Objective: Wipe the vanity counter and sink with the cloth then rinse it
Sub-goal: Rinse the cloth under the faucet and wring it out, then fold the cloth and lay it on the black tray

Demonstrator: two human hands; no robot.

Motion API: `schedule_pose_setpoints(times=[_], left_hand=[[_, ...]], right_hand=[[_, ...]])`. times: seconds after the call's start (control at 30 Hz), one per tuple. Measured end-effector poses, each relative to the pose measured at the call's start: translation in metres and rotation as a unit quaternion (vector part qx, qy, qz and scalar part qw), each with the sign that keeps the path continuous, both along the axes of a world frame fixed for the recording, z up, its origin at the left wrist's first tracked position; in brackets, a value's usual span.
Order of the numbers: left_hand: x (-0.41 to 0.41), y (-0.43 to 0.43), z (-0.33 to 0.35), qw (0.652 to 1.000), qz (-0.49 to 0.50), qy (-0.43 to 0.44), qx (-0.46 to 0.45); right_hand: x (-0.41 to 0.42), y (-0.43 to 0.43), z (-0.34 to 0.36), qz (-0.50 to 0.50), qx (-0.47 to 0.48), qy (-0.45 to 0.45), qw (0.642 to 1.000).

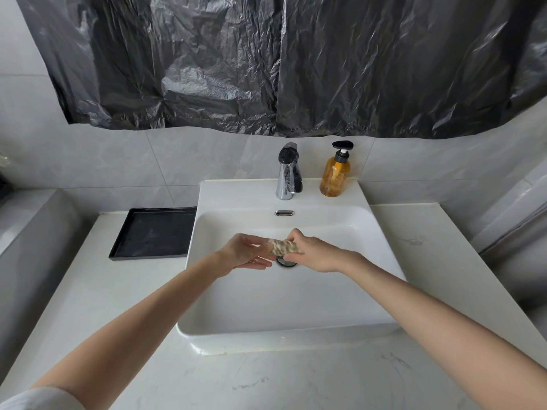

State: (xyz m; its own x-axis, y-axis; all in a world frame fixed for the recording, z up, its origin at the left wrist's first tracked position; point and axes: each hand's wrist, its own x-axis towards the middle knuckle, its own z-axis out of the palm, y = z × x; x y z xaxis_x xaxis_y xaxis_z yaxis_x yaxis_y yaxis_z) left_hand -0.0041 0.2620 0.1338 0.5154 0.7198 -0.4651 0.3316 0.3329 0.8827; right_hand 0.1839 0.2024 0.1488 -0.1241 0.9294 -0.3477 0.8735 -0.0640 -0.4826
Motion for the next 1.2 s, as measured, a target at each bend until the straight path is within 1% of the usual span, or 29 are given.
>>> schedule_pose_setpoints(times=[0.03, 0.1, 0.2, 0.27, 0.3, 0.33, 0.43, 0.47, 0.5, 0.57, 0.63, 0.7, 0.73, 0.77, 0.83, 0.87, 0.93, 1.03, 1.1, 1.2], left_hand=[[-0.002, -0.001, 0.000, 1.000, -0.009, 0.014, 0.026], [-0.004, -0.001, 0.002, 0.997, -0.020, 0.027, 0.076], [-0.007, -0.003, 0.010, 0.985, -0.020, 0.029, 0.167], [-0.008, -0.004, 0.015, 0.967, -0.025, 0.033, 0.251], [-0.007, -0.005, 0.017, 0.957, -0.035, 0.036, 0.286], [-0.006, -0.007, 0.022, 0.951, -0.048, 0.039, 0.302], [-0.003, -0.013, 0.039, 0.970, -0.049, 0.029, 0.236], [-0.002, -0.014, 0.042, 0.971, -0.032, 0.030, 0.237], [-0.001, -0.015, 0.044, 0.965, -0.016, 0.042, 0.258], [-0.002, -0.017, 0.047, 0.941, -0.008, 0.081, 0.327], [-0.002, -0.020, 0.048, 0.912, -0.011, 0.126, 0.390], [-0.003, -0.024, 0.047, 0.892, -0.014, 0.152, 0.426], [-0.004, -0.026, 0.048, 0.890, -0.014, 0.153, 0.430], [-0.004, -0.029, 0.050, 0.900, -0.002, 0.140, 0.413], [-0.005, -0.036, 0.060, 0.933, 0.053, 0.068, 0.350], [-0.007, -0.039, 0.065, 0.941, 0.072, 0.032, 0.330], [-0.015, -0.040, 0.072, 0.936, 0.090, 0.011, 0.341], [-0.029, -0.039, 0.084, 0.919, 0.102, 0.047, 0.378], [-0.038, -0.036, 0.089, 0.911, 0.107, 0.071, 0.391], [-0.055, -0.034, 0.091, 0.898, 0.120, 0.094, 0.412]], right_hand=[[0.000, 0.000, 0.002, -0.039, -0.027, 0.071, 0.996], [0.001, -0.002, 0.007, -0.099, -0.041, 0.170, 0.980], [0.003, -0.005, 0.018, -0.139, -0.048, 0.265, 0.953], [0.001, -0.005, 0.025, -0.150, -0.027, 0.292, 0.944], [0.000, -0.005, 0.028, -0.151, -0.002, 0.290, 0.945], [0.000, -0.004, 0.032, -0.149, 0.027, 0.285, 0.946], [-0.003, -0.003, 0.043, -0.151, 0.092, 0.303, 0.936], [-0.004, -0.003, 0.048, -0.155, 0.111, 0.305, 0.933], [-0.004, -0.003, 0.051, -0.155, 0.131, 0.292, 0.935], [-0.002, -0.001, 0.056, -0.135, 0.180, 0.221, 0.949], [-0.001, 0.001, 0.059, -0.101, 0.247, 0.150, 0.952], [-0.003, 0.001, 0.063, -0.073, 0.301, 0.123, 0.943], [-0.006, 0.000, 0.067, -0.063, 0.312, 0.124, 0.940], [-0.009, -0.001, 0.071, -0.056, 0.311, 0.134, 0.939], [-0.015, -0.001, 0.078, -0.037, 0.300, 0.149, 0.941], [-0.017, -0.001, 0.082, -0.020, 0.300, 0.144, 0.943], [-0.020, 0.000, 0.089, 0.023, 0.299, 0.128, 0.946], [-0.029, 0.001, 0.099, 0.077, 0.274, 0.144, 0.948], [-0.035, 0.004, 0.102, 0.086, 0.243, 0.166, 0.952], [-0.041, 0.011, 0.103, 0.077, 0.185, 0.170, 0.965]])
